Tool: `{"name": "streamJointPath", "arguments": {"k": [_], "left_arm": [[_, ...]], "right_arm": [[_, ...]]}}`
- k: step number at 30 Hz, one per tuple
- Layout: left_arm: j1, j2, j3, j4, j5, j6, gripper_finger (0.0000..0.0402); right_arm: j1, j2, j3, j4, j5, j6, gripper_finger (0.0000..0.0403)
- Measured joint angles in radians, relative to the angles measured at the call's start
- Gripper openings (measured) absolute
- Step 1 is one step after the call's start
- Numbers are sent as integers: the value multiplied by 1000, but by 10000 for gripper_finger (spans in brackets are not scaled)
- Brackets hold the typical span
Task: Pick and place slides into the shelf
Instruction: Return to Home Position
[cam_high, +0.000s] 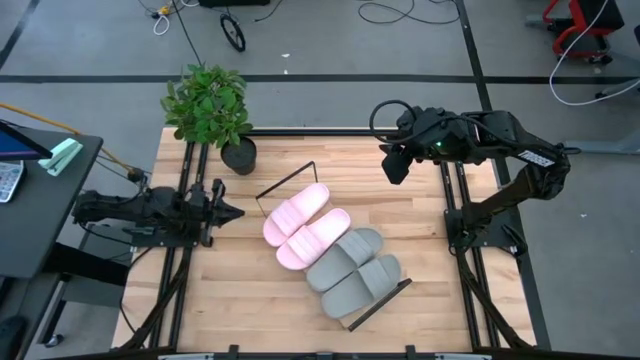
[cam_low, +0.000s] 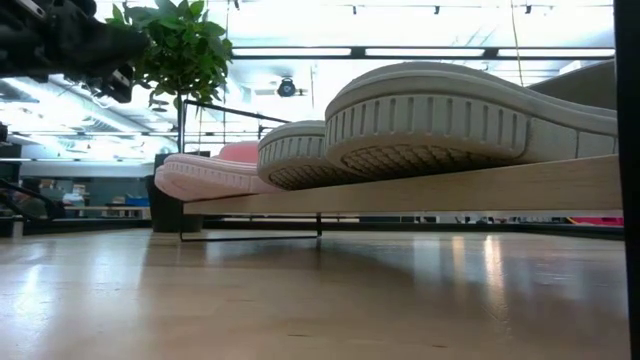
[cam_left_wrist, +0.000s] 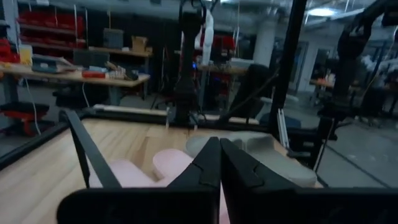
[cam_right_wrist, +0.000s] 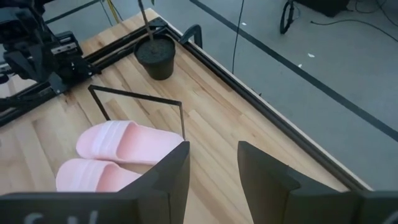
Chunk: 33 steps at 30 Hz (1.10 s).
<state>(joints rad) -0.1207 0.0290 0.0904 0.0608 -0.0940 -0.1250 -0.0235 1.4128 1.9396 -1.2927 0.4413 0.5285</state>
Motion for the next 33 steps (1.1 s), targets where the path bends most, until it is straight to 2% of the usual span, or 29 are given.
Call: {"name": "streamJointPath", "arguments": {"k": [4,11,16,22,26,30,33], "left_arm": [[0,1,-32,83,-18,1,8],[0,1,-81,124,-76,-2,10],[0,1,-81,123,-75,5,4],[0,3,-82,48,-36,71,6],[0,3,-82,29,48,137,5],[0,3,-82,-18,54,145,5],[0,3,-82,-22,55,140,4]], "right_arm": [[0,0,0,0,0,4,140],[0,0,0,0,0,21,140],[0,0,0,0,0,21,140],[0,0,0,-1,-1,21,140],[0,0,0,-1,-2,21,140],[0,0,0,-19,-6,31,140],[2,0,-3,-101,-29,73,139]]}}
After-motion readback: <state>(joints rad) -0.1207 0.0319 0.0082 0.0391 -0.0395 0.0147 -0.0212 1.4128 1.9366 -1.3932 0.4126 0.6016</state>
